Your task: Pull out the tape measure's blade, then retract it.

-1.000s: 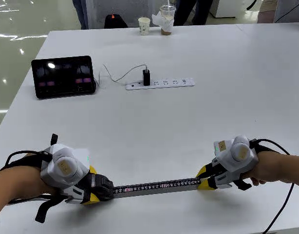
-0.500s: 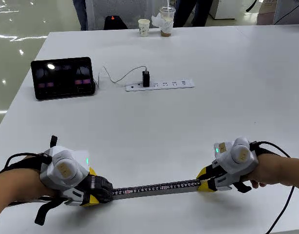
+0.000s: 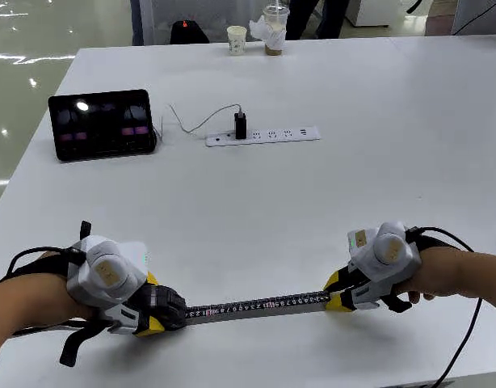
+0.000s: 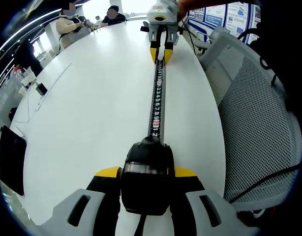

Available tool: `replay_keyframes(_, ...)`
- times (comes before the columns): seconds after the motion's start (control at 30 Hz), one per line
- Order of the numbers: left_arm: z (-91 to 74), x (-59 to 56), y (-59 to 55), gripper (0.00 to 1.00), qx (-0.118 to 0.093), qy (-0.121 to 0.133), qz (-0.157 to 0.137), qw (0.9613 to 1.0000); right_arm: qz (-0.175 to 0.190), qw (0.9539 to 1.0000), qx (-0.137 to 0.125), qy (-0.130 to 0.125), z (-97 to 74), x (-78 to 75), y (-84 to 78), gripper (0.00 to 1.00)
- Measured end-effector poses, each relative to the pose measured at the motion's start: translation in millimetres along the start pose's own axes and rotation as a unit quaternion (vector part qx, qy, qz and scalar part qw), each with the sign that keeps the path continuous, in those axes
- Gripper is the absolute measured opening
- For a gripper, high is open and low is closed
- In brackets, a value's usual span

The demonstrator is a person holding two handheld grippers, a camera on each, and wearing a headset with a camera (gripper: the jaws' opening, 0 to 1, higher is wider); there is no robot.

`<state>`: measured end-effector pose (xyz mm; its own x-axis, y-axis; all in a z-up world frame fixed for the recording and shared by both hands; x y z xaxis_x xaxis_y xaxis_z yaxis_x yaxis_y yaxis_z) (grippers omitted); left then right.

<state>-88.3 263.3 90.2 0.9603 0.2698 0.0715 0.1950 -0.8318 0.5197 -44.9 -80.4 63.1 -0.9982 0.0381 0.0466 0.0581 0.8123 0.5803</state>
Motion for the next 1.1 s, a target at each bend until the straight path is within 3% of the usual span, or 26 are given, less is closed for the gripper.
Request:
replay_keyframes(0.4, -0.5, -0.1, 1.4, 0.34, 0.012, -0.006, -0.004, 0.9999, -0.019, 0.9995, 0.025, 0.003, 1.5, -0.4, 4.3, 0.12)
replay_keyframes(0.67, -5.8, 1.7, 3.2, 0.33, 0.013, -0.011, -0.004, 0.9998, -0.053, 0.9975, 0.046, 0.008, 1.9, 2.0, 6.9, 0.14)
replay_keyframes(0.77, -9.2, 5.3, 6.1, 0.38, 0.009, -0.005, -0.006, 0.9999, -0.067, 0.9961, 0.057, 0.011, 2.3, 2.9, 8.5, 0.16)
replay_keyframes(1.0, -13.5, 5.9, 5.0, 0.42, 0.019, -0.018, -0.010, 0.9996, -0.072, 0.9952, 0.064, 0.019, 2.5, 5.9, 13.2, 0.22)
replay_keyframes(1.1, -12.9, 3.8, 4.0, 0.46, 0.022, -0.020, -0.011, 0.9995, -0.070, 0.9952, 0.067, 0.011, 1.8, 4.5, 13.1, 0.23)
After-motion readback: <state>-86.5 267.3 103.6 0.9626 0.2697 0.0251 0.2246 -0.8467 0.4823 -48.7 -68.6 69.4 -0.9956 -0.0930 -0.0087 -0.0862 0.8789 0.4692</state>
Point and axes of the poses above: the centre of the closed fingertips' face, and the gripper's own axes: z roughly forward along the fingers, x roughly to its left, y roughly out of its top, the point moved 9 cm from there along -z, roughly backward along the fingers, and after that the axes turned 2 degrees about -x, right-handed, at the moved point
